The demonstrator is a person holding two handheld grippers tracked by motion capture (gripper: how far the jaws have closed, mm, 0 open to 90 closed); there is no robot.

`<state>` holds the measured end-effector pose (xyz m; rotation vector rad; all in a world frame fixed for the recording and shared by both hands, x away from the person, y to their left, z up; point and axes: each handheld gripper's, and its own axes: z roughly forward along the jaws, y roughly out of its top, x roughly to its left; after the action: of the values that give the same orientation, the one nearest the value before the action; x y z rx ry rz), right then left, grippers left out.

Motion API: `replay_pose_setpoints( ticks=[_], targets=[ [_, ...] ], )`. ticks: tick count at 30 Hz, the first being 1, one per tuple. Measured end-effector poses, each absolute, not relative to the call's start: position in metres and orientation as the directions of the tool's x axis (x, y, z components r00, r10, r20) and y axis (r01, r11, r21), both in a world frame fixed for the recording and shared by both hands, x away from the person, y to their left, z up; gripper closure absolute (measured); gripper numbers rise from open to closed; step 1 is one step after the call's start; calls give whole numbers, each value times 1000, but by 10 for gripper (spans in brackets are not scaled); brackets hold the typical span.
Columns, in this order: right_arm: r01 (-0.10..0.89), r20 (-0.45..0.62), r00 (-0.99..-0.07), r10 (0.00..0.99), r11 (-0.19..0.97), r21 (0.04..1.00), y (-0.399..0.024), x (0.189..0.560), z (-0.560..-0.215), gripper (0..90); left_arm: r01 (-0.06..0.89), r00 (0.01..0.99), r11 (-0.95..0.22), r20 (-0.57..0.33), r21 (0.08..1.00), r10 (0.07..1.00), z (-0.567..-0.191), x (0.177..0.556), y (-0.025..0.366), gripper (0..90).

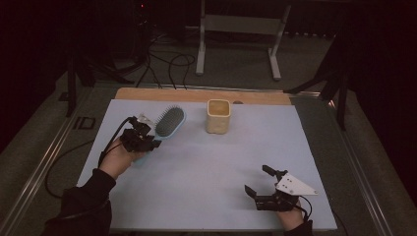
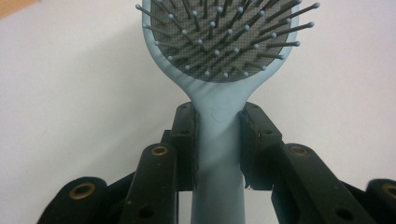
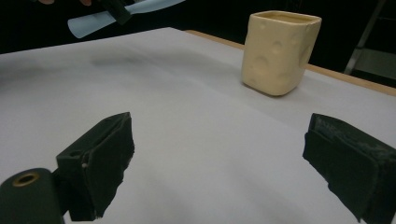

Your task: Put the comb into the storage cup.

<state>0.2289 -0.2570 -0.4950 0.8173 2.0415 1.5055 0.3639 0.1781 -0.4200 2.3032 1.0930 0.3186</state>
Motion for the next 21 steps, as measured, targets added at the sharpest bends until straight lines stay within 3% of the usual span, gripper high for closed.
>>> replay_pose_setpoints(
  ticks=[21],
  targets=[
    [183, -26, -709, 705, 219, 958, -257, 229, -495, 83, 549, 671, -470, -30, 691, 741, -393, 368, 157, 702]
  ],
)
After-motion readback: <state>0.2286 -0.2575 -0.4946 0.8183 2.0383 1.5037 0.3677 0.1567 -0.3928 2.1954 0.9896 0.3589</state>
